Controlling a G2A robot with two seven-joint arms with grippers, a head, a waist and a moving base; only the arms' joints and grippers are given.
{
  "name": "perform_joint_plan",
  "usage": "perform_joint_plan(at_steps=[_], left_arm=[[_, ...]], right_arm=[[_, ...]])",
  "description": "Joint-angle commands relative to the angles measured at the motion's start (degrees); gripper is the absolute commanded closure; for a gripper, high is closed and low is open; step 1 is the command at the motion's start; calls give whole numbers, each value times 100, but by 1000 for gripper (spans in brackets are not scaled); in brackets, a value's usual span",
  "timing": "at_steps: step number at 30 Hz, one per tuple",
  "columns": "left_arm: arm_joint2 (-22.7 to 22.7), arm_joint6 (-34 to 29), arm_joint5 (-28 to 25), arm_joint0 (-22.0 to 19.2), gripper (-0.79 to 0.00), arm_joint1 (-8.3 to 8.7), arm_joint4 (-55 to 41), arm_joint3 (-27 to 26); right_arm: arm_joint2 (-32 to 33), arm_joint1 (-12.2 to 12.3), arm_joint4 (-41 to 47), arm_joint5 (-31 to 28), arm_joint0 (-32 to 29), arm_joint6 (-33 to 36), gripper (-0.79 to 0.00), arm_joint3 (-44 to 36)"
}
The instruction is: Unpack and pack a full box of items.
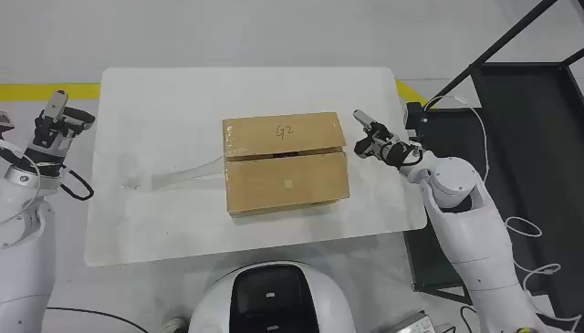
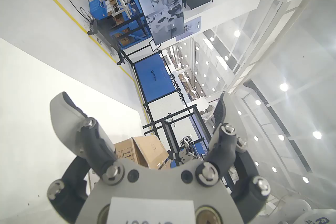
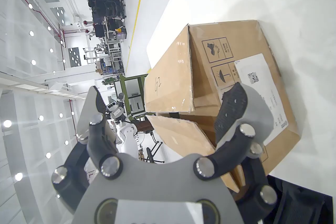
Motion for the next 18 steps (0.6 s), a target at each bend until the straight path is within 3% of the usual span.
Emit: perform_joint_plan(at_steps=[1, 9, 18], left_arm=[[0, 0, 0, 0, -784, 0, 0, 0], [139, -184, 34, 16, -785, -10, -34, -122], [718, -2611, -446, -725, -785, -8, -1436, 497]], right_arm=[[0, 0, 0, 0, 0, 0, -784, 0], [-10, 13, -75, -116, 11, 153, -785, -16], [245, 205, -595, -864, 227, 2065, -785, 404]])
